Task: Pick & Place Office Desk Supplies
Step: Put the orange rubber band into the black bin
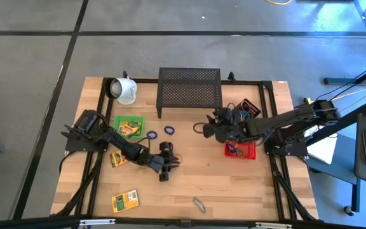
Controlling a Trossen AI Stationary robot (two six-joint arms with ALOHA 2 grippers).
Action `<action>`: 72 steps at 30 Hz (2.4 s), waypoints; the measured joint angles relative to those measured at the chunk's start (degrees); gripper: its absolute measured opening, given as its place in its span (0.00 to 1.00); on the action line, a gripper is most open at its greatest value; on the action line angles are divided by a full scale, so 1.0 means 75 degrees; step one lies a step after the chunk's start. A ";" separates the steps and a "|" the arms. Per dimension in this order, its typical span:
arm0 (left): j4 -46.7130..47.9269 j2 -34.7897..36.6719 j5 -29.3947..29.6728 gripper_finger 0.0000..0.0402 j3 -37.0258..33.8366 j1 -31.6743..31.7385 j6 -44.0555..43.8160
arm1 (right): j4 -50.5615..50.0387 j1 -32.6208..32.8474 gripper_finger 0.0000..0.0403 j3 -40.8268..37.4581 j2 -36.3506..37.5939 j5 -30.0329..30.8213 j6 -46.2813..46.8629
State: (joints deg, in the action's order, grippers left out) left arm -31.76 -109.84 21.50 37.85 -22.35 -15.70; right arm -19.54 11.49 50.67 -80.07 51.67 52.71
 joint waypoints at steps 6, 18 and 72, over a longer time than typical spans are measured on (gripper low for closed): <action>0.0237 0.0012 -0.0549 0.28 0.0012 0.0241 -0.0986 | 0.0247 -0.0027 0.39 -0.0003 -0.0088 0.0087 -0.0422; 0.0369 0.0003 -0.0202 0.01 0.0015 0.0251 -0.0636 | 0.0963 -0.0024 0.39 -0.0003 -0.0061 0.0194 -0.0978; -0.2762 0.3223 0.0250 0.00 -0.0035 -0.0271 0.2200 | 0.6520 0.0142 0.39 -0.0010 -0.1650 -0.6953 -0.7515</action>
State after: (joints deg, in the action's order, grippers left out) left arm -52.48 -85.67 23.38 37.58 -24.38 0.80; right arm 29.36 12.56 50.60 -92.44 -0.48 -3.65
